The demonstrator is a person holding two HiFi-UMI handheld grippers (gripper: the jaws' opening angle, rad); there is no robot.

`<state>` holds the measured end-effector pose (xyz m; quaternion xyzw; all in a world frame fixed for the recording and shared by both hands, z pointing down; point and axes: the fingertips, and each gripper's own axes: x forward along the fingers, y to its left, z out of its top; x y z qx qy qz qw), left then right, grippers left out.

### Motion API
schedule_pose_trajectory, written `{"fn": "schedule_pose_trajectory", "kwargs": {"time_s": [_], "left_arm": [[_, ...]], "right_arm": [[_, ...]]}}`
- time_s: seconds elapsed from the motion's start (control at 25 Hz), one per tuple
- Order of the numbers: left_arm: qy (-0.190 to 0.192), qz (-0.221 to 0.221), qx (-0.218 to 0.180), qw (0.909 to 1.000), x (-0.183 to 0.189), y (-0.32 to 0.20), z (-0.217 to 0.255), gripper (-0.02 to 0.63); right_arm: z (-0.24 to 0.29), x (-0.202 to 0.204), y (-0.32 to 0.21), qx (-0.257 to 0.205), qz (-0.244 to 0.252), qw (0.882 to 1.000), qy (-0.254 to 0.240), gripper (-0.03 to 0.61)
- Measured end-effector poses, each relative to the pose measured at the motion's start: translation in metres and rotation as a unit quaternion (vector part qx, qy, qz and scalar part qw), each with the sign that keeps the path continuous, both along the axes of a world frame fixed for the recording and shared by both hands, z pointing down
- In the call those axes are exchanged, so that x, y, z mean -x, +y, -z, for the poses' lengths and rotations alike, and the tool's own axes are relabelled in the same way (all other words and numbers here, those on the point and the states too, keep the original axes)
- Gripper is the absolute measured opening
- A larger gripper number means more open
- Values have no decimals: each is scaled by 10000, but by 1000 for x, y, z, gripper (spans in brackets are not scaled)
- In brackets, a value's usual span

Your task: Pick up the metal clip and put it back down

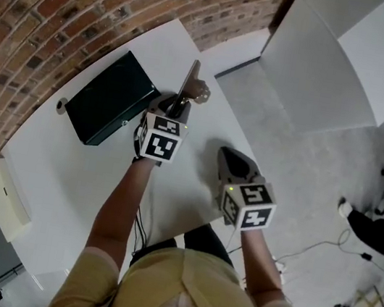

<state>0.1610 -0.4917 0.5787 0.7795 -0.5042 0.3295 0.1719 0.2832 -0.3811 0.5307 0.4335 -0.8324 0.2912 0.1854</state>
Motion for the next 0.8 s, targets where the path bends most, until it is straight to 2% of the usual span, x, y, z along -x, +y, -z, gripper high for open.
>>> {"fn": "schedule_pose_trajectory", "kwargs": {"time_s": [0.24, 0.52, 0.8], "left_arm": [[2, 19, 59, 10000, 2, -2, -2, 121], [57, 67, 134, 9999, 4, -2, -3, 81], [-67, 67, 22, 10000, 4, -2, -1, 69]], "right_arm": [[-3, 1, 0, 56, 42, 10000, 32, 5], [-10, 1, 5, 138, 46, 9999, 64, 5], [-9, -1, 8, 103, 55, 9999, 111, 5]]}}
